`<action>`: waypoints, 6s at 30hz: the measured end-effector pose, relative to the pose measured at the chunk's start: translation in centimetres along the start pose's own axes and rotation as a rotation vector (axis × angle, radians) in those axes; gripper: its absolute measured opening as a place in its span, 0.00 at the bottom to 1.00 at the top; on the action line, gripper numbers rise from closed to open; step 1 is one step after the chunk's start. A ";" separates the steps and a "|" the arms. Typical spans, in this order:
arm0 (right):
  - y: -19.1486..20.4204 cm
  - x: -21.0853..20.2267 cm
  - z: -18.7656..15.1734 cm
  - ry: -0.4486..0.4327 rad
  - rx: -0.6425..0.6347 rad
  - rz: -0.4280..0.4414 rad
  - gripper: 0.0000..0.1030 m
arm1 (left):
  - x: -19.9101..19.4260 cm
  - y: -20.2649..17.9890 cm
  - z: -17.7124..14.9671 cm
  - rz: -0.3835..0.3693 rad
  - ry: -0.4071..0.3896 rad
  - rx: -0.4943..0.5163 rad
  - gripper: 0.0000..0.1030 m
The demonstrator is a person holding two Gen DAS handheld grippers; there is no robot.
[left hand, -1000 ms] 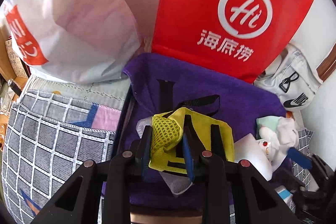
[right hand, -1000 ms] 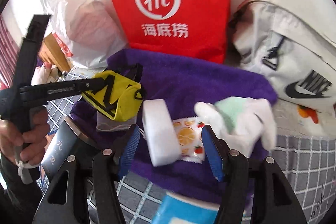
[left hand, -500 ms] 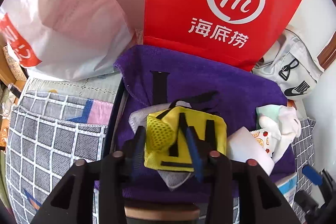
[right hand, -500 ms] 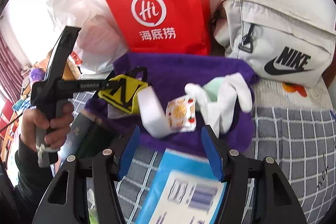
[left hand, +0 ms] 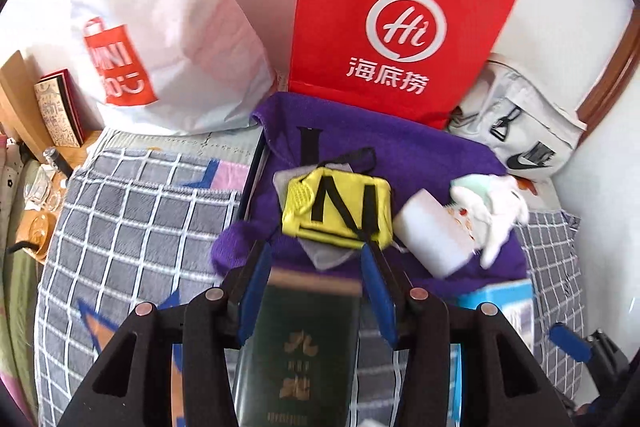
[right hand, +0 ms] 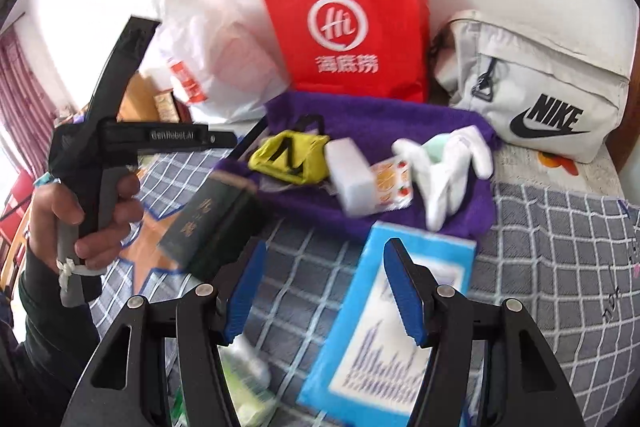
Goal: Organize soft objects
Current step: 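Grasp the light green pouch with the right tool while the left tool moves toward the dark green packet, then lift the light green pouch with the right tool while the left tool lowers onto the dark green packet, then grasp the dark green packet with the left tool while the right tool holds the pouch, then carry the pouch and dark green packet toward the purple towel with both tools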
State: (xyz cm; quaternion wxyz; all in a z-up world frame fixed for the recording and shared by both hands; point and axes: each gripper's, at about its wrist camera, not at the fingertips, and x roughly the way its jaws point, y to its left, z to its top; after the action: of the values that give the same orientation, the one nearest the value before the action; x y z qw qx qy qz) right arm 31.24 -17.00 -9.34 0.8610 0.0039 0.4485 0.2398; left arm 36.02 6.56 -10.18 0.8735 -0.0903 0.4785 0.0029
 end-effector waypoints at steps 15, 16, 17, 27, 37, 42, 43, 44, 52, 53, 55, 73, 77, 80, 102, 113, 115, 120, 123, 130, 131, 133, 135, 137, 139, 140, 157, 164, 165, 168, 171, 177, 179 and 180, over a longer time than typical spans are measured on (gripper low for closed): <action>7.6 -0.3 -8.1 0.090 -0.217 0.072 0.59 | -5.8 2.3 -7.2 -0.116 -0.018 -0.027 0.46; 8.1 -0.1 -8.6 0.101 -0.237 0.071 0.59 | -6.0 2.6 -7.7 -0.118 -0.020 -0.031 0.47; 8.5 0.1 -9.1 0.108 -0.250 0.067 0.59 | -6.2 2.8 -8.0 -0.119 -0.022 -0.035 0.47; 9.9 4.0 -13.2 0.172 -0.370 -0.063 0.67 | -7.7 5.6 -11.8 -0.140 -0.018 -0.063 0.47; 9.9 2.0 -12.8 0.076 -0.336 -0.099 0.52 | -7.6 7.0 -14.2 -0.125 0.005 -0.077 0.47; 8.8 -1.0 -12.0 0.004 -0.238 -0.067 0.51 | -7.0 6.9 -15.7 -0.112 0.033 -0.080 0.47; 8.6 -1.6 -12.1 -0.010 -0.224 -0.073 0.51 | -6.8 6.7 -16.1 -0.111 0.041 -0.076 0.47; 8.3 -2.2 -12.2 -0.021 -0.211 -0.080 0.51 | -6.6 6.6 -16.5 -0.110 0.047 -0.072 0.47; 4.6 -5.2 -15.1 -0.025 -0.097 -0.148 0.51 | -4.9 4.0 -19.8 -0.139 0.107 -0.023 0.47; 4.2 -5.2 -15.5 -0.018 -0.085 -0.156 0.51 | -4.8 3.6 -20.2 -0.145 0.111 -0.008 0.47; 3.1 -5.3 -16.3 -0.005 -0.057 -0.174 0.51 | -4.5 2.4 -21.0 -0.154 0.121 0.027 0.47; -0.7 -6.0 -20.7 0.025 0.094 -0.188 0.52 | -2.7 -3.4 -24.3 -0.323 0.211 0.261 0.47; -0.7 -5.9 -21.0 0.028 0.101 -0.185 0.52 | -3.5 -3.0 -25.3 -0.321 0.221 0.281 0.47; -0.8 -5.8 -21.2 0.029 0.109 -0.179 0.52 | -3.9 -3.3 -26.0 -0.304 0.219 0.329 0.48; -1.2 -5.2 -22.2 0.046 0.125 -0.175 0.58 | -4.3 -7.8 -27.7 -0.250 0.136 0.515 0.28; -0.4 -4.7 -21.5 0.054 0.120 -0.178 0.52 | -5.7 -4.3 -27.1 -0.242 0.132 0.348 0.25; -0.1 -4.9 -21.2 0.051 0.117 -0.165 0.52 | -6.0 -3.4 -26.7 -0.238 0.126 0.307 0.25; 0.6 -5.8 -20.0 0.037 0.108 -0.143 0.52 | -6.8 -0.9 -25.6 -0.218 0.104 0.210 0.25; 0.6 -6.5 -19.2 0.031 0.129 -0.109 0.52 | -7.3 0.5 -24.6 -0.196 0.085 0.166 0.25; 0.4 -7.6 -16.8 0.018 0.129 -0.125 0.53 | -7.9 2.8 -22.3 -0.179 0.048 0.088 0.25; 0.3 -7.6 -16.4 0.018 0.133 -0.129 0.53 | -7.9 3.0 -21.9 -0.179 0.043 0.077 0.25; -0.1 -7.7 -15.7 0.016 0.146 -0.120 0.53 | -8.0 3.4 -21.2 -0.182 0.037 0.060 0.25; -0.4 -7.8 -14.9 0.019 0.157 -0.117 0.53 | -8.0 3.6 -20.4 -0.190 0.031 0.047 0.25; -0.6 -7.7 -13.8 0.015 0.158 -0.120 0.53 | -8.0 3.7 -19.4 -0.194 0.022 0.042 0.25; -0.8 -7.7 -12.8 0.003 0.155 -0.122 0.53 | -8.3 3.7 -18.6 -0.191 0.008 0.038 0.25; -0.8 -7.7 -12.4 0.001 0.155 -0.120 0.53 | -8.3 3.8 -18.3 -0.190 0.003 0.035 0.25; -2.3 -5.9 -3.5 -0.089 0.122 -0.105 0.54 | -6.3 4.3 -8.9 -0.143 -0.024 -0.002 0.25; -3.9 -3.7 0.2 -0.091 0.124 -0.113 0.55 | -4.8 3.3 -4.5 -0.134 -0.039 0.005 0.25; -4.0 -3.4 0.7 -0.092 0.125 -0.114 0.55 | -4.6 3.2 -4.0 -0.133 -0.037 0.004 0.25; -4.7 -2.4 2.2 -0.095 0.129 -0.115 0.55 | -3.6 2.9 -2.2 -0.132 -0.033 0.000 0.25; -5.4 -1.2 3.5 -0.094 0.136 -0.118 0.55 | -2.6 2.7 -0.5 -0.138 -0.028 -0.017 0.25; -6.0 1.3 6.0 -0.077 0.134 -0.101 0.55 | -0.9 2.4 2.2 -0.124 -0.019 -0.026 0.26; -6.2 2.0 6.7 -0.077 0.129 -0.097 0.55 | -0.5 2.4 2.9 -0.120 -0.016 -0.031 0.25; -6.3 2.4 7.1 -0.074 0.127 -0.097 0.55 | -0.2 2.4 3.3 -0.120 -0.015 -0.035 0.26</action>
State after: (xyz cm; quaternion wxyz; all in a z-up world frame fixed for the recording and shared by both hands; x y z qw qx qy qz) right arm 40.48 -20.12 -8.31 0.8855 0.0455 0.4305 0.1687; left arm 38.42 9.48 -8.68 0.8739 -0.1341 0.4655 -0.0406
